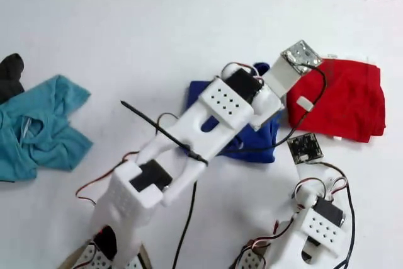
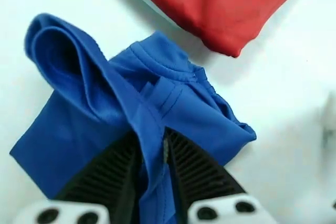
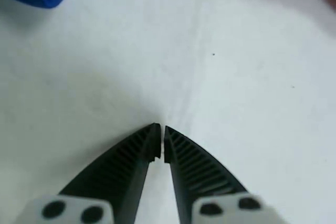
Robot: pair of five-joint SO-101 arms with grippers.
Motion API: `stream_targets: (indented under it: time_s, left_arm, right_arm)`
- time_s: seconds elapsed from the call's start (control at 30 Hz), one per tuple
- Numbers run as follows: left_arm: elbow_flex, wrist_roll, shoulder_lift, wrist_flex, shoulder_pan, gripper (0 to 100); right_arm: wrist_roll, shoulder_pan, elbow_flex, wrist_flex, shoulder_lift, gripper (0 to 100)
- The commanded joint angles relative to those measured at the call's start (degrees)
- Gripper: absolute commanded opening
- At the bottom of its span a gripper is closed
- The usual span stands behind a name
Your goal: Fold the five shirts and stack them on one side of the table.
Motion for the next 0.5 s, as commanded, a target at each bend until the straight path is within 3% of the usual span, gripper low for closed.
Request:
stream_targets:
  time_s: [0.0, 0.2, 0.37, 0.47]
  left_arm:
    - [-0.84, 0.35, 0.09, -1.76, 0.88, 3]
    - [-0.84, 0.35, 1.49, -1.76, 0.97, 4]
    - [-0.92, 0.35, 0.97, -1.41, 0.62, 24]
    - [-2.77, 0.0, 0.62, -0.62, -0.26, 23]
  right_arm:
    - [-0.53, 0.84, -0.26, -1.01, -1.54, 2.0]
    - [-0.53, 0.84, -0.26, -1.01, -1.54, 2.0]
    - [-0.53, 0.84, -0.26, -1.01, -1.54, 2.0]
    - [-0.53, 0.84, -0.26, -1.01, -1.54, 2.0]
